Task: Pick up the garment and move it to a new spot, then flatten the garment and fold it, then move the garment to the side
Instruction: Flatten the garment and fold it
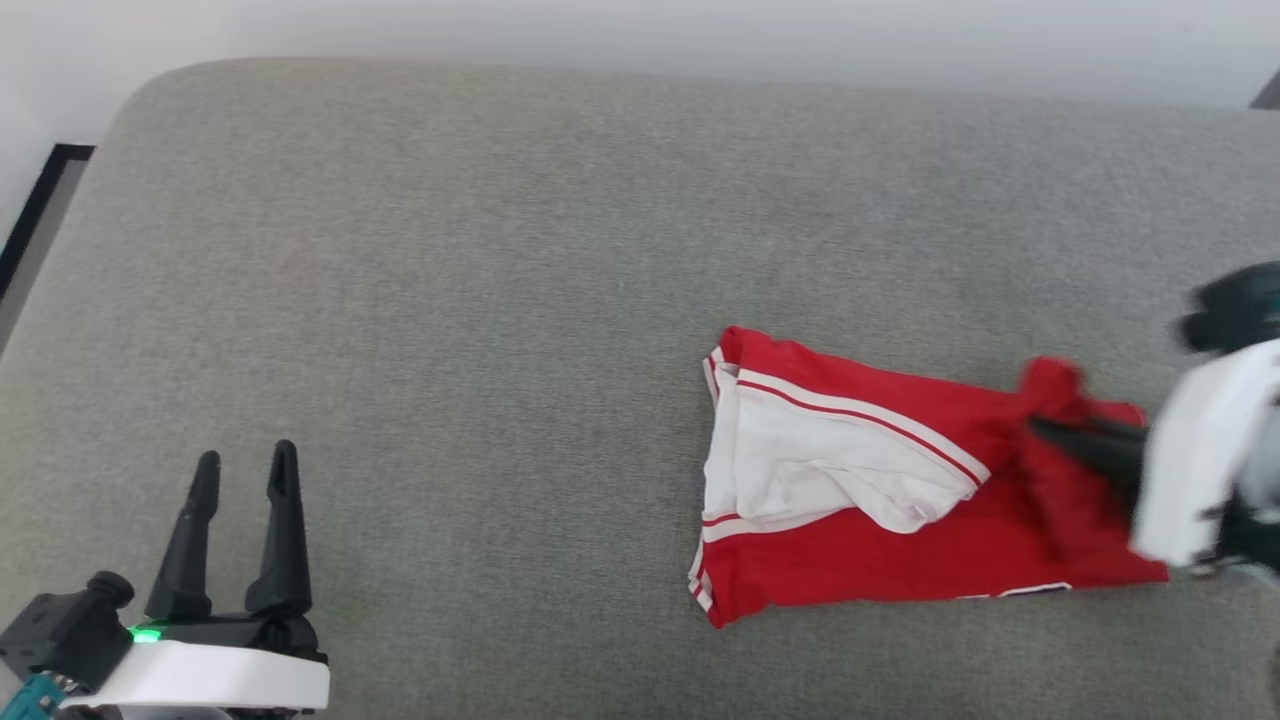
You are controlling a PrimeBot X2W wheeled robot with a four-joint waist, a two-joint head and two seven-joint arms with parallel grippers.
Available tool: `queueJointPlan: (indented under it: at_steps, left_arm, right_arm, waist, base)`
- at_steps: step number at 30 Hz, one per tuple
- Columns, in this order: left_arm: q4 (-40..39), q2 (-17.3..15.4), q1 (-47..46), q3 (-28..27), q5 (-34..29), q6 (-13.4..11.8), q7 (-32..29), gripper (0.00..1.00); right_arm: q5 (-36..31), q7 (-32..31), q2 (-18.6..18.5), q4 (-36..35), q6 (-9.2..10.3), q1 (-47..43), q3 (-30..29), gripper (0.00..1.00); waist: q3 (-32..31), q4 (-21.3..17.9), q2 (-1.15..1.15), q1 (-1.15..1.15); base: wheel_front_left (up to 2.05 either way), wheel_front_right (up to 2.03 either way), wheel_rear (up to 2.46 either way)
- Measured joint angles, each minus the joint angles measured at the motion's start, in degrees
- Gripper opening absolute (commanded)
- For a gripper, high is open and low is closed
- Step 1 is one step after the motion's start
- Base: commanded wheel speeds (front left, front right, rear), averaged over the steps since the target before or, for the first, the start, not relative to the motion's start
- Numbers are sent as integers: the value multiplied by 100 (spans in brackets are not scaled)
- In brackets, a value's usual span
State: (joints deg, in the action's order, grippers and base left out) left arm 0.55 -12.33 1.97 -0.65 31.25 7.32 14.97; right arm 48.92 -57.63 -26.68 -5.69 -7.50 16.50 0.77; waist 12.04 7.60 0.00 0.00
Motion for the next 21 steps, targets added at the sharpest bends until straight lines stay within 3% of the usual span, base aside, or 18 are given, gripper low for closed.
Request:
queueJointPlan:
  at_steps: [5, 14, 15, 16, 17, 21]
  left_arm:
    - [42, 41, -20, 120, 0, 0, 0, 100]
    - [87, 118, -96, 250, 44, 1, 0, 100]
    - [94, 123, -97, 254, 45, 1, 0, 100]
    - [99, 131, -101, 255, 47, 1, 0, 100]
    - [101, 136, -110, 261, 48, 1, 0, 100]
    - [89, 142, -109, 229, 66, 1, 0, 100]
  right_arm:
    - [-123, 177, 320, 83, 0, 265, 892, 0]
    - [-309, 776, 633, 1051, 0, 935, 2125, 0]
    - [-303, 847, 664, 1177, 0, 1004, 2182, 20]
    - [-304, 942, 667, 1258, 0, 1058, 2262, 48]
    - [-278, 973, 668, 1341, 0, 1119, 2309, 100]
    - [-119, 1053, 626, 1415, 0, 1224, 2351, 100]
  waist:
    - [-61, 199, 0, 0]
    - [-95, 572, 0, 0]
    - [-88, 592, 0, 0]
    - [-80, 608, 0, 0]
    - [-77, 623, 0, 0]
    - [-91, 609, 0, 0]
  base:
    - [0, 0, 0]
    - [0, 0, 0]
    - [0, 0, 0]
    - [0, 0, 0]
    - [0, 0, 0]
    - [0, 0, 0]
